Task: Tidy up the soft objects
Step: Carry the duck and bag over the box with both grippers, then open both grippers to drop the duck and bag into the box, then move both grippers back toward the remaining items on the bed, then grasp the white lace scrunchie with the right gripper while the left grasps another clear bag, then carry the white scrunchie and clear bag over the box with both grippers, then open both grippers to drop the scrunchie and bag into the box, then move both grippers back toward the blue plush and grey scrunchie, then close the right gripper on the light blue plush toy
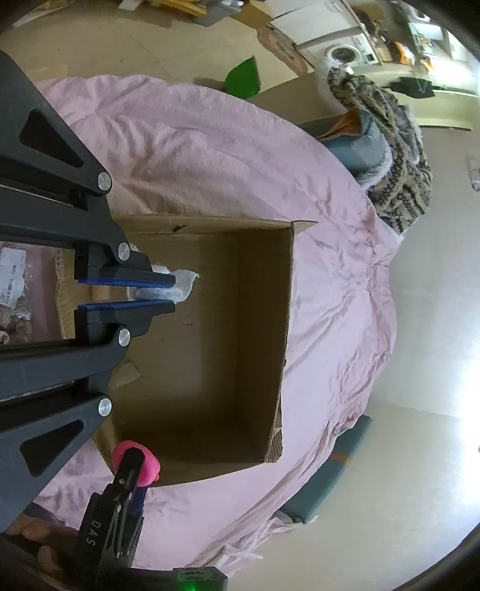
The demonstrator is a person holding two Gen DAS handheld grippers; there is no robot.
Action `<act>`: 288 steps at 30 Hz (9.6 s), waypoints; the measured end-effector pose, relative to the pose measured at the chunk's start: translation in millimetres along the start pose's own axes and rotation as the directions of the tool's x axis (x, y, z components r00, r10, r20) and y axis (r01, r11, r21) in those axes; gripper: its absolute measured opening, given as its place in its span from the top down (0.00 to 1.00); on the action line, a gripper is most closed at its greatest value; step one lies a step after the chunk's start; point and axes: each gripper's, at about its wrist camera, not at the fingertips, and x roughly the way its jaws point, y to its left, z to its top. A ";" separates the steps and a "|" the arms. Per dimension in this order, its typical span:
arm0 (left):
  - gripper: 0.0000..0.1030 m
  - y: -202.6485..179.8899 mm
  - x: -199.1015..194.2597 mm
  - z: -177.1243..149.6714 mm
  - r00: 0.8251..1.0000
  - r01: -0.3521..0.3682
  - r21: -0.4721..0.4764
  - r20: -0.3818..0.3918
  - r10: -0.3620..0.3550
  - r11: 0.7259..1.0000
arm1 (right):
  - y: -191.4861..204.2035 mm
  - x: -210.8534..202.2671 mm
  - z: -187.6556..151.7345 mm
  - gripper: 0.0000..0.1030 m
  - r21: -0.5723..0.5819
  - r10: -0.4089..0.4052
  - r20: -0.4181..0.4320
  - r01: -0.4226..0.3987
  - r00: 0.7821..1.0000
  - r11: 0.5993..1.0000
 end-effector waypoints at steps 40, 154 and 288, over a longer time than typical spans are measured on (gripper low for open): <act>0.32 2.5 5.4 -6.6 0.998 0.051 -0.055 -0.042 -0.053 0.997 | -14.6 -3.3 1.1 0.32 0.098 0.021 0.008 -0.022 1.000 0.995; 0.93 25.5 4.1 -96.3 0.921 0.011 -0.112 -0.385 -0.054 0.994 | -10.4 32.4 -78.3 0.82 0.113 -0.046 -0.280 0.081 0.959 0.990; 0.37 50.3 -20.0 -83.0 0.959 -0.098 -0.186 -0.279 0.043 0.978 | 35.2 56.9 -99.2 0.59 0.223 0.214 -0.369 -0.138 0.904 0.965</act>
